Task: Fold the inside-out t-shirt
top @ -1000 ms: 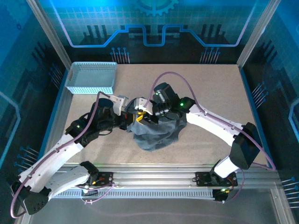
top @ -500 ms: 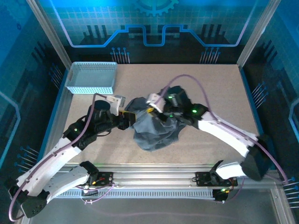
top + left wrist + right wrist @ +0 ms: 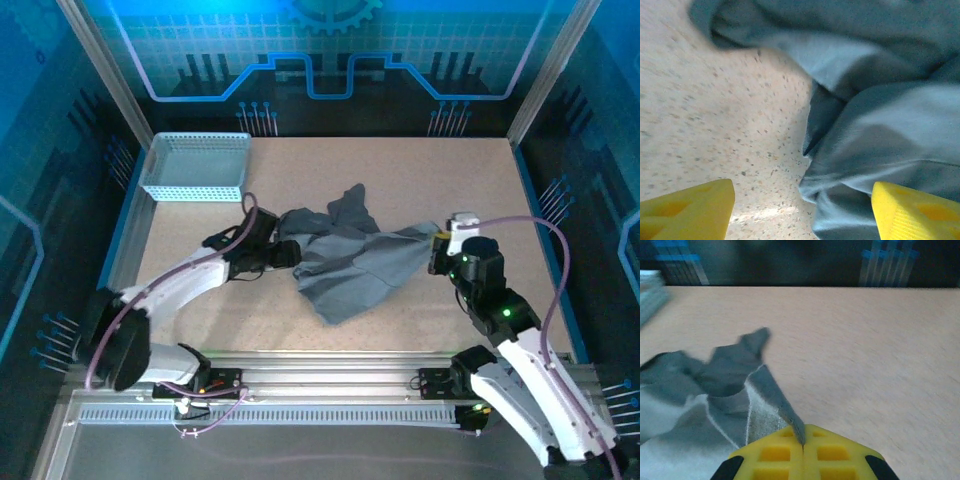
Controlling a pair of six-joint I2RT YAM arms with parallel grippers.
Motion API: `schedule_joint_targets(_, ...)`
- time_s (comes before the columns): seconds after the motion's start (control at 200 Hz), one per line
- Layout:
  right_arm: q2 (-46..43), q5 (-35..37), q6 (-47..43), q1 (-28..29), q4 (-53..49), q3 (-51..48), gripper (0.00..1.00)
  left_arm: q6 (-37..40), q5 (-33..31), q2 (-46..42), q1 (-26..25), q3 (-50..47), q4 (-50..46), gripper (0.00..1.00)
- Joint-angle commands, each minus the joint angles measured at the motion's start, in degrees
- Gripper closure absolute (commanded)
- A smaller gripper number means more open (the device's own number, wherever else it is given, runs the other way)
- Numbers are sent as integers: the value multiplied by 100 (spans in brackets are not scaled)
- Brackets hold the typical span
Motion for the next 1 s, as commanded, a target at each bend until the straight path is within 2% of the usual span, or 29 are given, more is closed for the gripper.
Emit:
schedule_joint_targets(0.0, -179, 68, 841, -494, -344, -89, 100, -181, 455, 340, -341, 349, 299, 28)
schedule_joint_targets(0.085, -30, -405, 882, -704, -222, -93, 100, -220, 508, 567, -500, 337, 482, 28)
schedule_joint_targets(0.155, 62, -516, 907, -737, -129, -98, 100, -268, 659, 698, -514, 230, 780, 28)
schedule_joint_targets(0.26, 172, -567, 888, -745, 11, -95, 100, -257, 867, 945, -511, 204, 1108, 38)
schedule_joint_targets(0.305, 226, -583, 869, -759, 24, -51, 100, -207, 851, 1087, -512, 287, 1095, 46)
schedule_joint_targets(0.43, 395, -735, 790, -840, 45, 176, 100, 52, 708, 1379, -493, 704, 818, 82)
schedule_joint_targets(0.505, 528, -836, 696, -908, 90, 469, 100, 367, 332, 1352, -439, 1242, 348, 100)
schedule_joint_targets(0.66, 1245, -1301, 360, -1149, 148, 1881, 100, 1163, -479, 997, 6, 3577, -954, 100)
schedule_joint_targets(0.78, 1738, -1293, 59, -1208, -76, 3319, 100, 1836, -1004, 513, -65, 5024, -1073, 100)
schedule_joint_targets(0.89, 1880, -1250, -100, -1335, -188, 4050, 100, 2278, -1268, 110, -368, 5228, -1075, 100)
schedule_joint_targets(0.996, 1778, -1205, -88, -1426, -229, 3949, 100, 2594, -1569, -321, -895, 4360, -990, 100)
